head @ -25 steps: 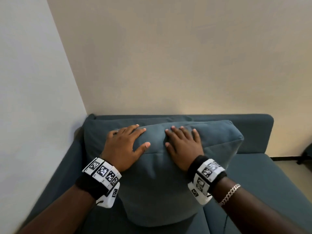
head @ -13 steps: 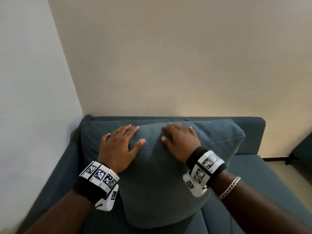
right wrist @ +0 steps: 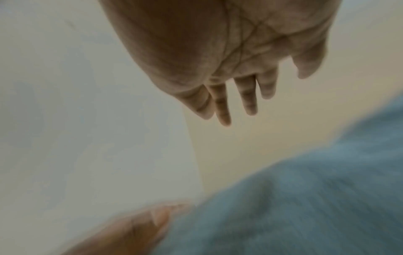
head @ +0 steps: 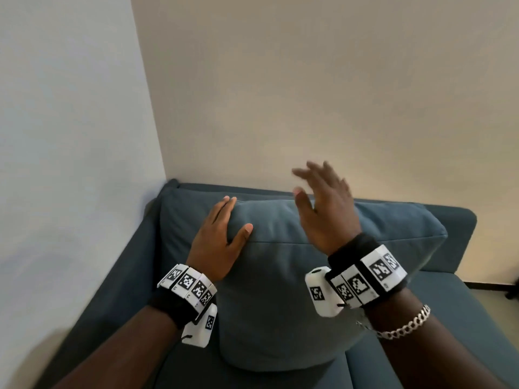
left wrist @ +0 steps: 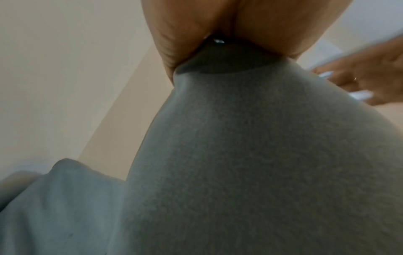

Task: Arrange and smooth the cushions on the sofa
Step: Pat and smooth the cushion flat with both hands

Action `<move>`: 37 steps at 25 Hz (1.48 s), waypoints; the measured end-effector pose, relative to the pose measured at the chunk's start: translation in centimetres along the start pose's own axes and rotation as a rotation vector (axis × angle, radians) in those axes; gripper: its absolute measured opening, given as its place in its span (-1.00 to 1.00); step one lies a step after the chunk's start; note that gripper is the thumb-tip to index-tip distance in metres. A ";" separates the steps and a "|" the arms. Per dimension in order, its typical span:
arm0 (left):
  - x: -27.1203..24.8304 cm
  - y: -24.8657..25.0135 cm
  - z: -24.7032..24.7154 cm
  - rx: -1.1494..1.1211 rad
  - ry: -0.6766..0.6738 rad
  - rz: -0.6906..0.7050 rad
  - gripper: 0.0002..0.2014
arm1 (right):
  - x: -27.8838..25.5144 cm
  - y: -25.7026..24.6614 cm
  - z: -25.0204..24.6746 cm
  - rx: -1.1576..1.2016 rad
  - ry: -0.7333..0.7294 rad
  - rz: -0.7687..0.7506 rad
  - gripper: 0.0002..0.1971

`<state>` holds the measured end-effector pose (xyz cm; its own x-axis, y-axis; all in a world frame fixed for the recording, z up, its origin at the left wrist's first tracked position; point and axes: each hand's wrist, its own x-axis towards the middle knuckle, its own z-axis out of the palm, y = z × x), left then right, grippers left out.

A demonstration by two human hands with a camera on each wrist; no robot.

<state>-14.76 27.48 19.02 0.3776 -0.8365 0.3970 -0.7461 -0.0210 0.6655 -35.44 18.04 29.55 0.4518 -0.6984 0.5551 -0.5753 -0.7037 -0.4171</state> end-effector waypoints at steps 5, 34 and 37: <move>-0.3 -0.1 0.6 -0.207 0.010 -0.016 -0.14 | -3.1 -0.9 4.4 -0.268 -0.274 -0.076 -0.43; -6.0 -6.5 0.9 -0.550 -0.049 -0.165 0.08 | -1.4 -6.1 13.5 -0.263 -0.657 -0.111 -0.24; -7.8 -9.4 2.3 -0.648 -0.195 -0.219 0.12 | -1.8 -6.0 12.3 -0.321 -0.627 -0.102 -0.25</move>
<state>-11.96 32.93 8.27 0.3318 -0.9342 0.1308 -0.1650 0.0791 0.9831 -24.40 21.93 22.20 0.7659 -0.6426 0.0211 -0.6380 -0.7637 -0.0989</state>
